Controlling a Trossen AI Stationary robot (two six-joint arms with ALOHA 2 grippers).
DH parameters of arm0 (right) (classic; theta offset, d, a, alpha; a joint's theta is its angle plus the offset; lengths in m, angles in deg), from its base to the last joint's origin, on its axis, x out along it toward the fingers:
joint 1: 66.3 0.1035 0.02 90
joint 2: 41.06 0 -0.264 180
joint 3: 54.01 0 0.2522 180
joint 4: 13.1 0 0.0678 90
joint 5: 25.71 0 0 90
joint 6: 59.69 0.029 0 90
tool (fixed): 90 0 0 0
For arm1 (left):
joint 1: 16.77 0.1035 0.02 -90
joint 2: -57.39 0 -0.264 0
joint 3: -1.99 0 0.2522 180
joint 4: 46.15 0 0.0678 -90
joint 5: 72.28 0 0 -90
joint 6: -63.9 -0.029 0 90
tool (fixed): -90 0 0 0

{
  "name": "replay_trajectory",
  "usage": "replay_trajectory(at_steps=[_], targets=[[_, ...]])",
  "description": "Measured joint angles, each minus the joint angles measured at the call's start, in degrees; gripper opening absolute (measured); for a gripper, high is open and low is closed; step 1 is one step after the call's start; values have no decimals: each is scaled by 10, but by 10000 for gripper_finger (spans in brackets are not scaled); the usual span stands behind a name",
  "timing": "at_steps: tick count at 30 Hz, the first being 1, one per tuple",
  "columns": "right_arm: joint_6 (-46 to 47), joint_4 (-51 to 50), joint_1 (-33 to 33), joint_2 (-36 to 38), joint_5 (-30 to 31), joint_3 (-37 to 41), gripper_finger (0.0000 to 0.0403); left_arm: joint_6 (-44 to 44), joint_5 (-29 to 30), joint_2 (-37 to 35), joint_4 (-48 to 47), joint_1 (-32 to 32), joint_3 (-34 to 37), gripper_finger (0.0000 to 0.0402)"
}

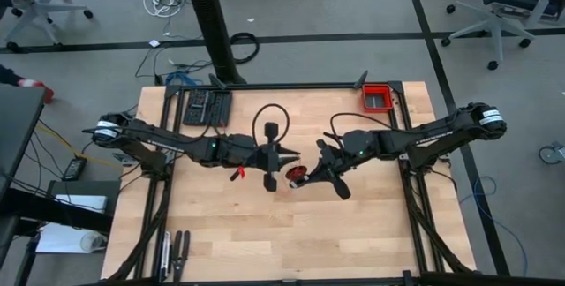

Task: Coil cords
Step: Coil the red wire on the black spool

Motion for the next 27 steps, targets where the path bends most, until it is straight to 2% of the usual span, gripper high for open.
replay_trajectory(at_steps=[4,12,17,21,27], targets=[[3,2,0,0,-15,0,1,1,8,0,-3,0,0,72],[3,14,0,0,-48,0,1,4,7,0,5,0,0,74],[3,20,0,1,-69,0,1,19,-34,1,10,0,0,72],[-1,32,0,-5,-74,0,1,38,-42,10,24,1,0,62],[-33,109,0,-19,-115,-2,1,57,-64,27,59,1,0,54]])
